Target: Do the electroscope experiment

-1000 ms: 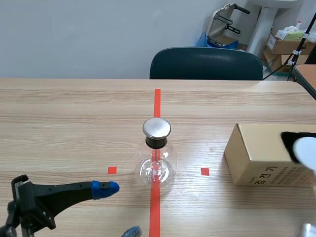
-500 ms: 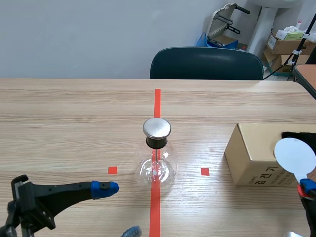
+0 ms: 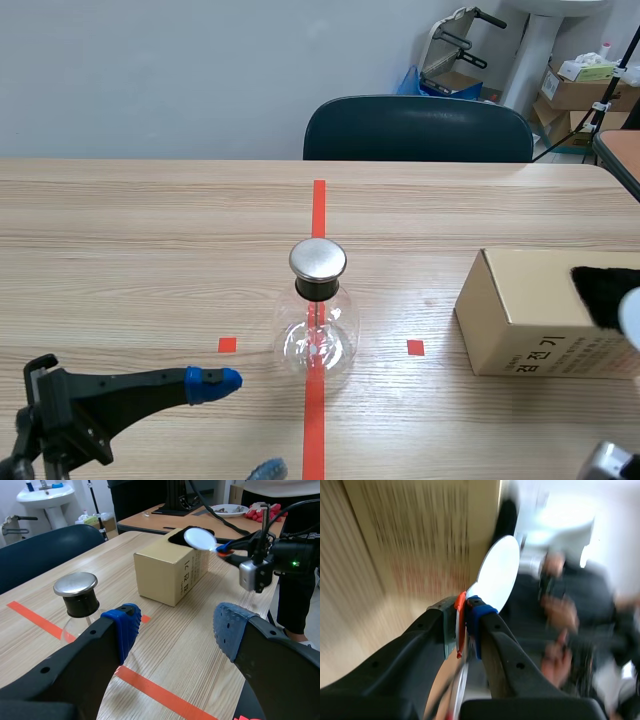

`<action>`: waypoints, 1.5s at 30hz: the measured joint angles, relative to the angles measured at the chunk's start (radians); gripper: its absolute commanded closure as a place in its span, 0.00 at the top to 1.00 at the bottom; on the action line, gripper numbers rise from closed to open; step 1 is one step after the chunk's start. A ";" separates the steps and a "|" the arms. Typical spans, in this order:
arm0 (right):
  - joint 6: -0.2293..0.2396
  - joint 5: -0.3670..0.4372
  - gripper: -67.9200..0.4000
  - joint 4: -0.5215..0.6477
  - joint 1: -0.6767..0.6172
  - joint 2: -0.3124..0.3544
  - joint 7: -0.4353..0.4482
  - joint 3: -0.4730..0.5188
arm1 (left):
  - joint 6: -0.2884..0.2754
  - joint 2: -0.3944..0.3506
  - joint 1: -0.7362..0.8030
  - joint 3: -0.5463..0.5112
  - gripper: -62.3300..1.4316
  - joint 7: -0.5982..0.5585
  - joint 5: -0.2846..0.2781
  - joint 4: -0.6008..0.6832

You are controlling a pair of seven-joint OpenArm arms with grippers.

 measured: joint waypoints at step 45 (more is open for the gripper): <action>-0.002 -0.022 0.02 0.000 0.003 -0.003 0.117 0.030 | 0.000 0.000 0.000 0.000 0.56 -0.002 0.000 0.000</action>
